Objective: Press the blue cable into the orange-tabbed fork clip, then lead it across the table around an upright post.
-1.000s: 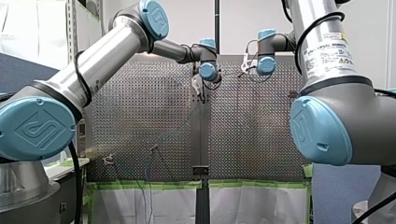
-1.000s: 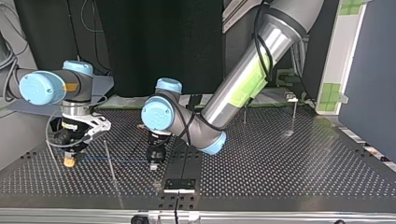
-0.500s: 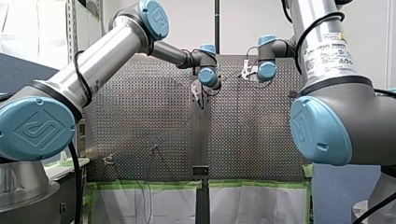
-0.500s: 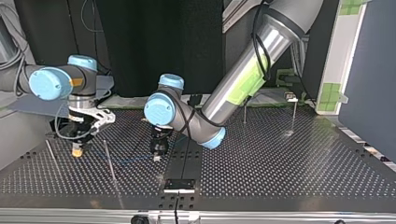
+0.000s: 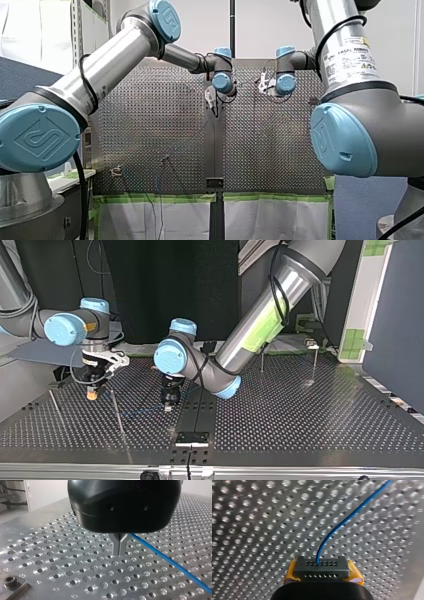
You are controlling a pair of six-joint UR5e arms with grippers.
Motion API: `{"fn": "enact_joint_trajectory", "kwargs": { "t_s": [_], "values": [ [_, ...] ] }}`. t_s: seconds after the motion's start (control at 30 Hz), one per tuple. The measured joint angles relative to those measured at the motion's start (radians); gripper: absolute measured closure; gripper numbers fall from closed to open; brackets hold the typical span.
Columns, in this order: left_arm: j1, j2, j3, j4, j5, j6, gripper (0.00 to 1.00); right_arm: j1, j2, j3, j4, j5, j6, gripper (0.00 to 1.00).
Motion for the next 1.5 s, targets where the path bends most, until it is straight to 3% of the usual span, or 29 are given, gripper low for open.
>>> {"fn": "enact_joint_trajectory", "kwargs": {
  "t_s": [0.1,0.13,0.17,0.23,0.27,0.33,0.37,0.43,0.47,0.53,0.6,0.9,1.23,1.5],
  "values": [
    [0.000,0.000,0.000,0.000,0.000,0.001,1.00,0.000,0.015,0.002,0.000,-0.001,-0.001,1.00],
    [0.000,0.000,0.000,0.000,0.000,0.002,0.92,-0.001,0.020,0.002,-0.001,-0.001,-0.001,1.00],
    [0.000,0.000,0.000,0.000,0.000,0.003,0.92,-0.001,0.025,0.003,-0.001,-0.001,-0.001,1.00],
    [0.000,0.000,0.000,0.000,0.000,0.007,0.75,-0.001,0.031,0.004,-0.001,-0.001,-0.002,1.00],
    [0.000,0.000,0.000,0.000,0.000,0.010,0.75,-0.001,0.033,0.004,-0.001,-0.001,-0.003,1.00],
    [0.000,0.000,0.000,0.000,0.000,0.016,0.52,-0.002,0.035,0.004,-0.001,-0.001,-0.004,1.00],
    [0.000,0.000,0.000,0.000,0.000,0.019,0.52,-0.003,0.036,0.004,-0.002,0.000,-0.005,1.00],
    [0.000,0.000,0.000,0.000,0.000,0.022,0.26,-0.006,0.037,0.005,-0.002,0.000,-0.005,1.00],
    [0.000,0.000,0.000,0.000,0.001,0.023,0.26,-0.008,0.038,0.005,-0.003,0.001,-0.005,1.00],
    [-0.001,0.000,0.000,0.000,0.001,0.027,0.05,-0.011,0.038,0.005,-0.006,0.001,-0.006,1.00],
    [-0.001,0.000,0.000,0.000,0.001,0.031,0.01,-0.013,0.039,0.005,-0.014,0.001,-0.006,1.00],
    [0.001,0.000,0.000,-0.037,0.008,0.036,0.01,-0.019,0.041,0.005,-0.049,0.001,-0.005,1.00],
    [0.007,0.001,0.001,-0.129,0.057,0.050,0.01,-0.022,0.069,0.005,-0.061,-0.001,-0.006,1.00],
    [0.008,0.001,0.001,-0.170,0.040,0.057,0.01,-0.024,0.088,0.005,-0.059,-0.002,-0.008,1.00]
  ]
}}
